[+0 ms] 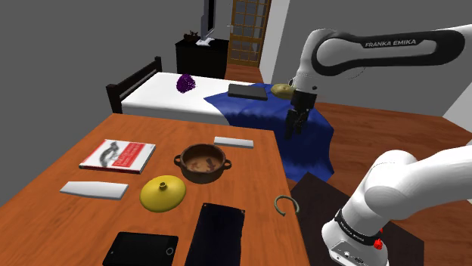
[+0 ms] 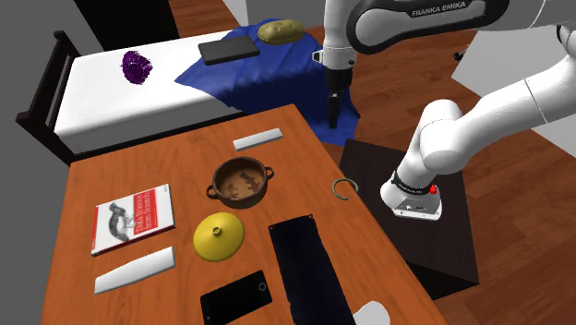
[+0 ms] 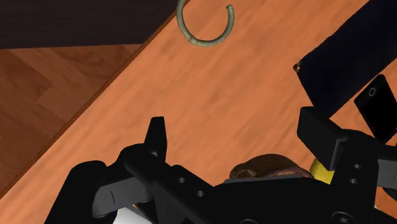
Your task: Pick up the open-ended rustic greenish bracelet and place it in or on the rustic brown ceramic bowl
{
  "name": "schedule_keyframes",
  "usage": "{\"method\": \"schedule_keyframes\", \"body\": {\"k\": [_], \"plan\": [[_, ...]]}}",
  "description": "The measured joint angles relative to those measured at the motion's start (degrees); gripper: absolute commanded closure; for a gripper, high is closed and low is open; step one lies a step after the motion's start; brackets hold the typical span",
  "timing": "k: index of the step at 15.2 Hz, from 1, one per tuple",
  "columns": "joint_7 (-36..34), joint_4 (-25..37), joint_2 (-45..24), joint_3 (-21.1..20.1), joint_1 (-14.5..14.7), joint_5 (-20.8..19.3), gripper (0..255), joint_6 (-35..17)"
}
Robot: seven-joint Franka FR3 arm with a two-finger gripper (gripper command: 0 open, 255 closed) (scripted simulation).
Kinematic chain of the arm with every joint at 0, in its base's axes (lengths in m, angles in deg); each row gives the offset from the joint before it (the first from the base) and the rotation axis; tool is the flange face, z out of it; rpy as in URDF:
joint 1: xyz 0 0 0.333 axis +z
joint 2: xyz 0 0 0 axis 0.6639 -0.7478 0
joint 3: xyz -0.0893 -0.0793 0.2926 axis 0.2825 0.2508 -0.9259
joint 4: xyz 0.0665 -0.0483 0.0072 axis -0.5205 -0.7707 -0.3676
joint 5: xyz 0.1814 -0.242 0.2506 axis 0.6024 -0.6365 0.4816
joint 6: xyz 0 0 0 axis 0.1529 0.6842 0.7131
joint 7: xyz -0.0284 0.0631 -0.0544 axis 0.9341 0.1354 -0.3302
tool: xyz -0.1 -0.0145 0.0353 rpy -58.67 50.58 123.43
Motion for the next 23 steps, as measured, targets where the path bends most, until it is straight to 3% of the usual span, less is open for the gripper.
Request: {"method": "schedule_keyframes", "body": {"k": [13, 19, 23], "plan": [[8.49, -14.96, -14.35, 7.42, -0.85, 6.54, 0, -13.16], [15.44, -19.1, -26.26, 10.02, 1.08, 13.4, 0, -20.92], [17.5, -20.35, -29.48, 9.54, 2.75, 17.0, 0, -24.34]]}}
